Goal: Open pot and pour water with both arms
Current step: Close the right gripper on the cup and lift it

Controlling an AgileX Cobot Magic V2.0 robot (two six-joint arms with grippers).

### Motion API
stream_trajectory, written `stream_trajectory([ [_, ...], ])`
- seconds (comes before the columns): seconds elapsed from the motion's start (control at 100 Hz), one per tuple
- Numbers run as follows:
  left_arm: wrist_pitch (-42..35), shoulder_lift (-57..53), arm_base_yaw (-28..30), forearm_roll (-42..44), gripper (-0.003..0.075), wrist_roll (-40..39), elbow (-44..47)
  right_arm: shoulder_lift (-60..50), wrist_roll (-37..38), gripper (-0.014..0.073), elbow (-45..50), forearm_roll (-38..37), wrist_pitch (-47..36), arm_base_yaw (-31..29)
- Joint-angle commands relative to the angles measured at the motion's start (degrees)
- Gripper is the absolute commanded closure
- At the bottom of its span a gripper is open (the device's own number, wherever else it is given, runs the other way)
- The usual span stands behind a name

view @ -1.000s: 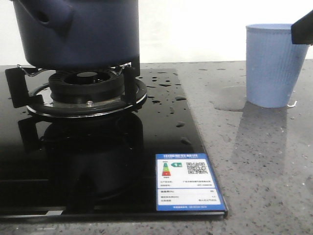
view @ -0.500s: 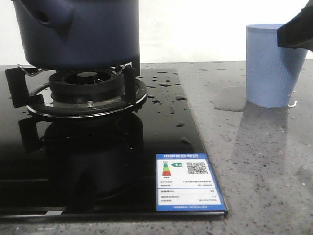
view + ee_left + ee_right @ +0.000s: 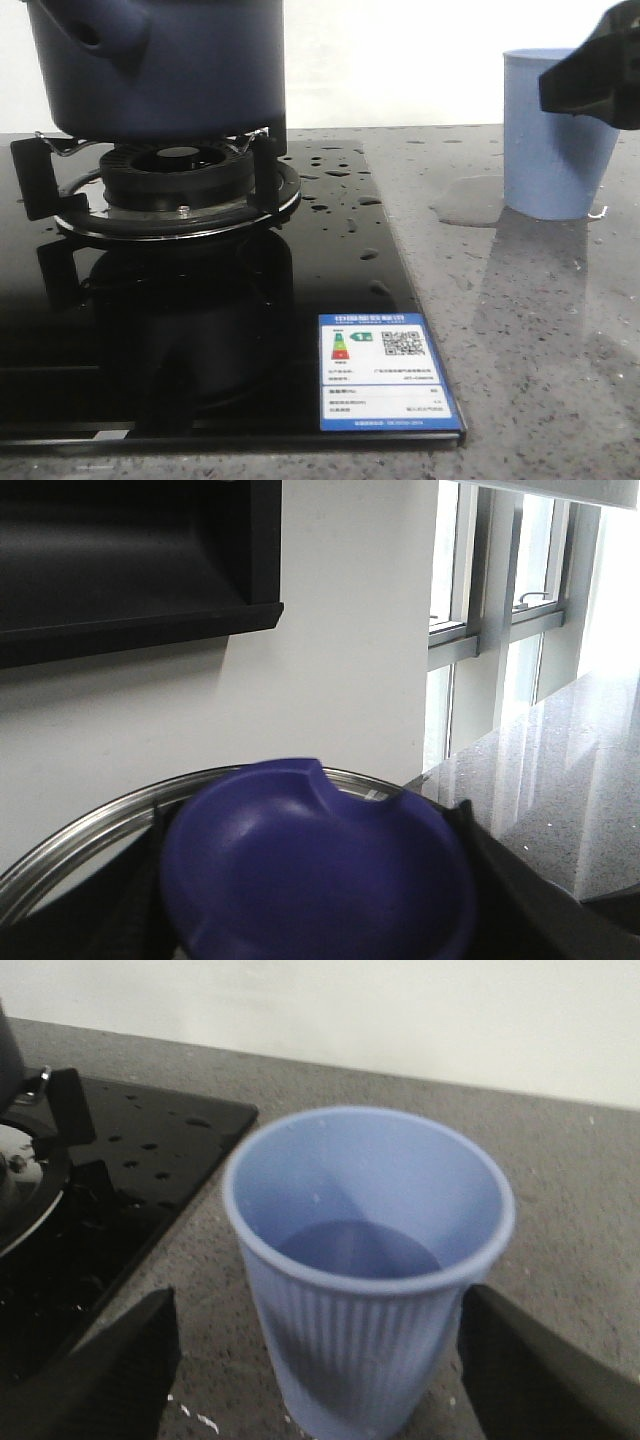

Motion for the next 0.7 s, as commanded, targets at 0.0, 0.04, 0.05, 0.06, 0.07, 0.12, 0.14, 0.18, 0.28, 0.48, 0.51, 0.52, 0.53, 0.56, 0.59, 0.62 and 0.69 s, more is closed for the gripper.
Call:
stream_trajectory([
  [0.0,1.6,-1.5,-0.3,-4.3,0.0437,-0.4,-1.8,0.9,-0.1,0.0095,-1.4,-2.3,-8.1,1.0],
  [0.04,1.6,-1.5,-0.3,-4.3,0.0437,-0.4,-1.8,1.9,-0.1,0.0095,-1.4,-2.3,-9.3,1.3],
  [0.05,1.6,-1.5,-0.3,-4.3,0.0437,-0.4,-1.8,2.1,-0.1,0.0095,-1.4,-2.3,-9.4,1.3],
  [0.06,1.6,-1.5,-0.3,-4.3,0.0437,-0.4,-1.8,2.2,0.0,0.0095,-1.4,-2.3,-9.7,1.3],
  [0.07,1.6,-1.5,-0.3,-4.3,0.0437,-0.4,-1.8,2.6,0.3,0.0095,-1.4,-2.3,-9.8,1.3],
  [0.12,1.6,-1.5,-0.3,-4.3,0.0437,-0.4,-1.8,3.9,1.6,0.0095,-1.4,-2.3,-10.8,1.3],
  [0.14,1.6,-1.5,-0.3,-4.3,0.0437,-0.4,-1.8,4.5,2.2,0.0095,-1.4,-2.3,-11.3,1.3],
  [0.18,1.6,-1.5,-0.3,-4.3,0.0437,-0.4,-1.8,5.7,2.8,0.0095,-1.4,-2.3,-12.3,1.3],
  [0.28,1.6,-1.5,-0.3,-4.3,0.0437,-0.4,-1.8,7.9,4.8,0.0095,-1.5,-2.4,-13.9,1.3],
  [0.48,1.6,-1.5,-0.3,-4.3,0.0437,-0.4,-1.8,10.4,6.0,0.0095,-1.5,-3.4,-15.8,1.3],
  [0.51,1.6,-1.5,-0.3,-4.3,0.0437,-0.4,-1.8,10.5,6.1,0.0095,-1.5,-3.5,-16.1,1.3],
  [0.52,1.6,-1.5,-0.3,-4.3,0.0437,-0.4,-1.8,10.5,6.2,0.0095,-1.5,-3.5,-16.1,1.3],
  [0.53,1.6,-1.5,-0.3,-4.3,0.0437,-0.4,-1.8,10.5,6.2,0.0095,-1.5,-3.5,-16.2,1.3],
  [0.56,1.6,-1.5,-0.3,-4.3,0.0437,-0.4,-1.8,10.5,6.2,0.0095,-1.6,-3.5,-16.4,1.3],
  [0.59,1.6,-1.5,-0.3,-4.3,0.0437,-0.4,-1.8,10.5,6.3,0.0095,-1.9,-3.5,-16.4,1.3],
  [0.62,1.6,-1.5,-0.3,-4.3,0.0437,-0.4,-1.8,10.5,6.3,0.0095,-2.1,-3.5,-16.3,1.3],
  [0.69,1.6,-1.5,-0.3,-4.3,0.0437,-0.4,-1.8,10.5,6.3,0.0092,-2.8,-3.5,-16.2,1.3],
])
